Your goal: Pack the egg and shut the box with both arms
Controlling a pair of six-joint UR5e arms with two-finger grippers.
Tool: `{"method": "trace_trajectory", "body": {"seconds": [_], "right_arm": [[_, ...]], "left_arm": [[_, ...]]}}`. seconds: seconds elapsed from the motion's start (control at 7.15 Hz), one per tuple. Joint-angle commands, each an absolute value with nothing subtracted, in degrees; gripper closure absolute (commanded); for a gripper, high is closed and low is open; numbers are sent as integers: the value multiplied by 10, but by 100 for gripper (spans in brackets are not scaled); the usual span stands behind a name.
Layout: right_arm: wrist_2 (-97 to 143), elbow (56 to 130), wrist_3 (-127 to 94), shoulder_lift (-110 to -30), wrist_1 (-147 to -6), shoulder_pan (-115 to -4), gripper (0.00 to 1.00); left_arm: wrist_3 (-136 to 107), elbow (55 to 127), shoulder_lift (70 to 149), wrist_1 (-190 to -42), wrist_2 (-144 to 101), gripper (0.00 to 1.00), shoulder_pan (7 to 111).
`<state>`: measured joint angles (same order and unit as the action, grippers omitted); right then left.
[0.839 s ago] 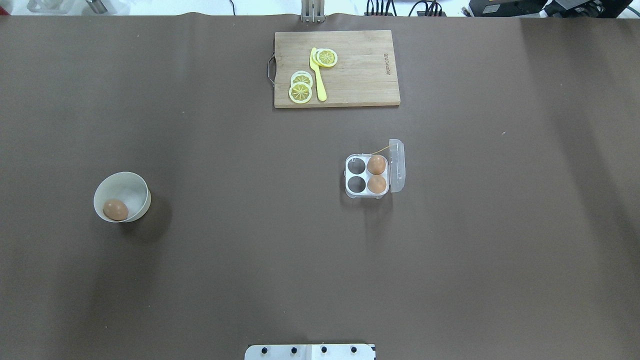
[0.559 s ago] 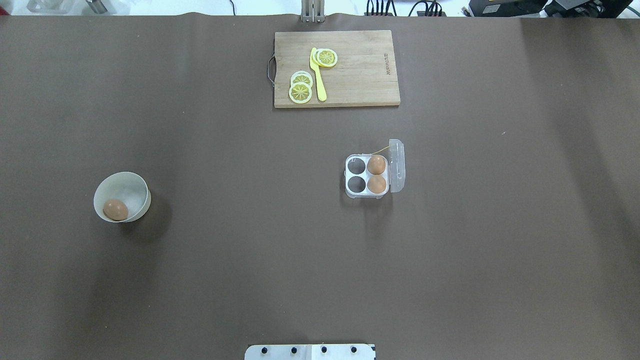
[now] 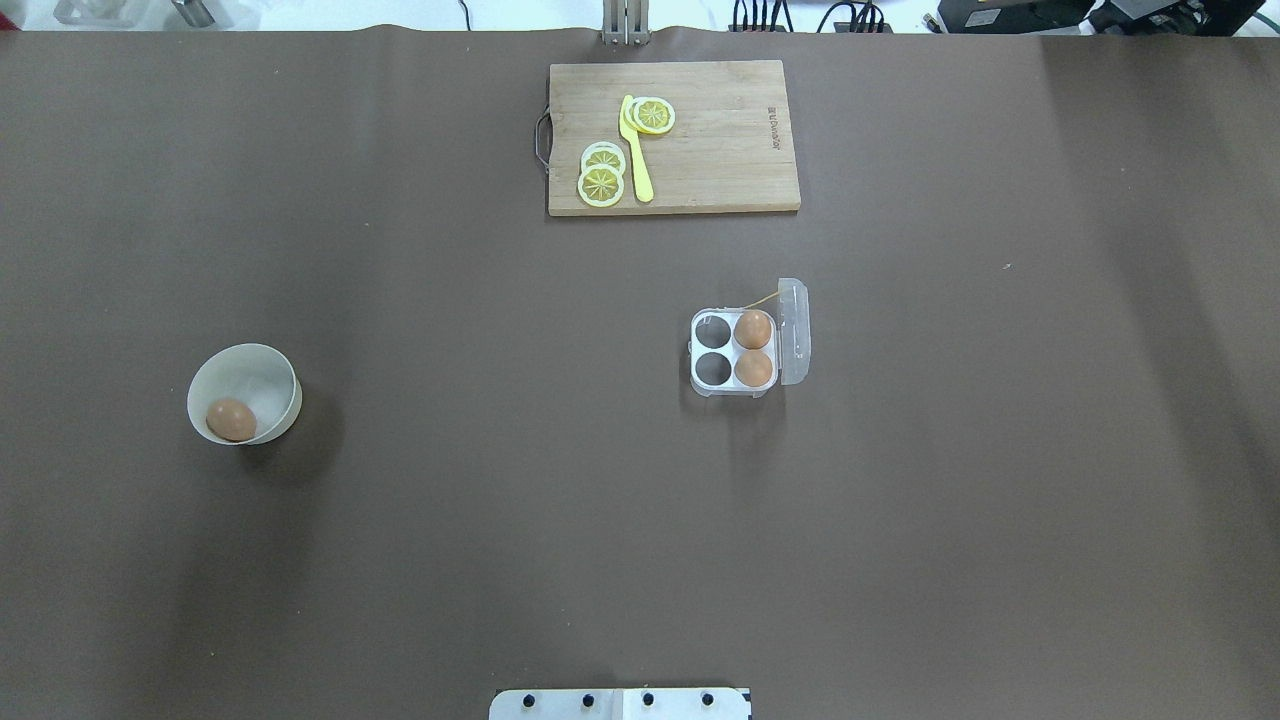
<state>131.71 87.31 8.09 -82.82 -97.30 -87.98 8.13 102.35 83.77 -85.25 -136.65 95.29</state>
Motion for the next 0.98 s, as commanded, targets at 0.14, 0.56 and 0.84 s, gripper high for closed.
{"method": "trace_trajectory", "body": {"seconds": [0.14,0.56,0.84], "right_arm": [[1320,880,83,-834,-973,-880,0],[1324,882,83,-834,-973,-880,0],[1325,882,83,-837,-973,-879,0]], "left_arm": [[79,1023,836,-853,-1370,2,953],[79,1025,837,-853,-1373,2,952],[79,1025,837,-853,-1373,2,950]]}}
